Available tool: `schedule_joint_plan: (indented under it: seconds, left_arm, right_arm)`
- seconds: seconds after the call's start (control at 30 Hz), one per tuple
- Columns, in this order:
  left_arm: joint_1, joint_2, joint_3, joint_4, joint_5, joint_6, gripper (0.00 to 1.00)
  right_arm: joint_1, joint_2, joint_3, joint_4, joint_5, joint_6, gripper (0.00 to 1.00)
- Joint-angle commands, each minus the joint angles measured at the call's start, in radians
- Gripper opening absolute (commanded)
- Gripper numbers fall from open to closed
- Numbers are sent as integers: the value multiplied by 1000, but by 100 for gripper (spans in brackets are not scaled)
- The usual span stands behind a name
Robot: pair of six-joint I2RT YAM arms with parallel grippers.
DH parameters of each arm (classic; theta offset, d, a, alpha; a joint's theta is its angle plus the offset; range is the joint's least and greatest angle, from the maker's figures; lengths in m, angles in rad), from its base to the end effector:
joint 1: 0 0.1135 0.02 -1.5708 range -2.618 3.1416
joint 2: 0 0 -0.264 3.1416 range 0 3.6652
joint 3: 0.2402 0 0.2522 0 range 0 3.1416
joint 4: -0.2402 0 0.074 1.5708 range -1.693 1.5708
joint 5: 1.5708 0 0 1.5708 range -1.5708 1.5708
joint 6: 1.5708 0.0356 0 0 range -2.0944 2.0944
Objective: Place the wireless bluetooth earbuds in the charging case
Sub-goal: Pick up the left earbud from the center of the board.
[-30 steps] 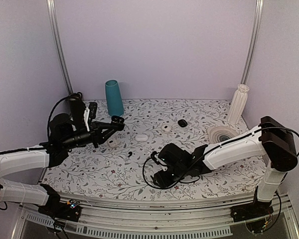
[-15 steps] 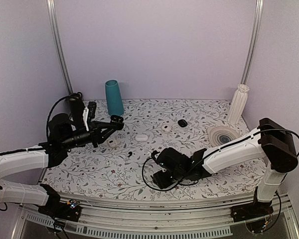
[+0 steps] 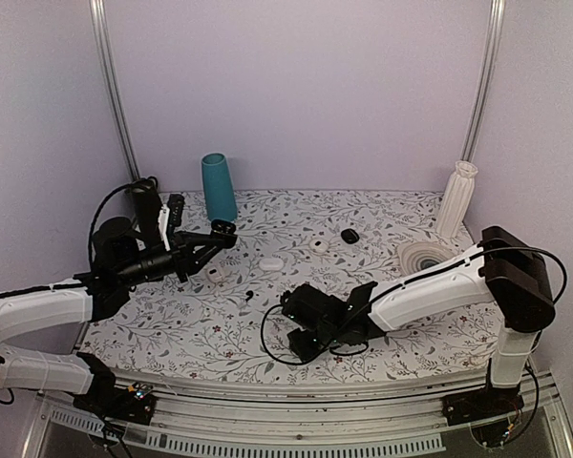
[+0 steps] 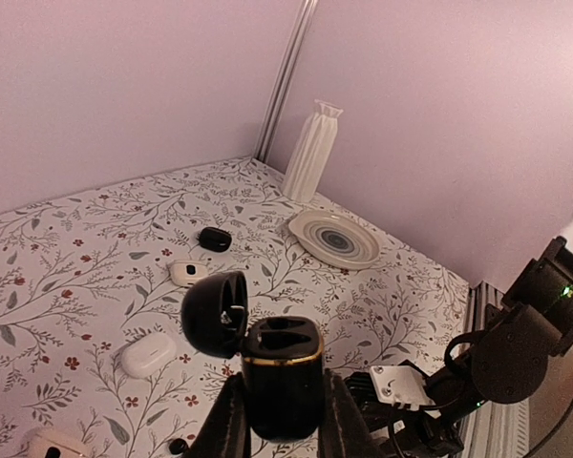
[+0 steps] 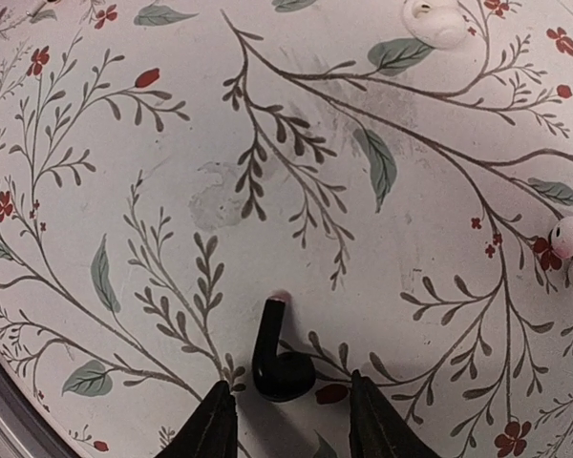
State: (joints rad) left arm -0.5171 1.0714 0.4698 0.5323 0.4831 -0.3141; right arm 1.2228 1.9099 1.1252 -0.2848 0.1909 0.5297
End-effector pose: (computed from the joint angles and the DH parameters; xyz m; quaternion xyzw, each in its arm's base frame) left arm 0.1959 -0.1304 0.2488 0.2343 0.6898 -0.4274 0.5354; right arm 0.1345 0.3511 0.1363 -0.3053 0.9150 0.1306 0.2290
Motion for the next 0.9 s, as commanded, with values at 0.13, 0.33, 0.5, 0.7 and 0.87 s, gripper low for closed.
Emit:
schedule_joint_plan:
  seconds: [0.13, 0.33, 0.5, 0.7, 0.87]
  left_arm:
    - [-12, -20, 3, -6, -8, 10, 0]
    - [-11, -24, 4, -9, -8, 11, 0]
    - [-12, -15, 11, -6, -3, 10, 0]
    - [-13, -21, 12, -14, -6, 12, 0]
    - [-12, -23, 12, -21, -7, 15, 0]
  right_arm:
    - [5, 61, 76, -124, 5, 33, 36]
    - [4, 69, 107, -132, 6, 33, 32]
    - [5, 82, 120, -116, 8, 16, 30]
    - [4, 99, 136, -121, 12, -3, 27]
    - [5, 100, 137, -125, 13, -12, 24]
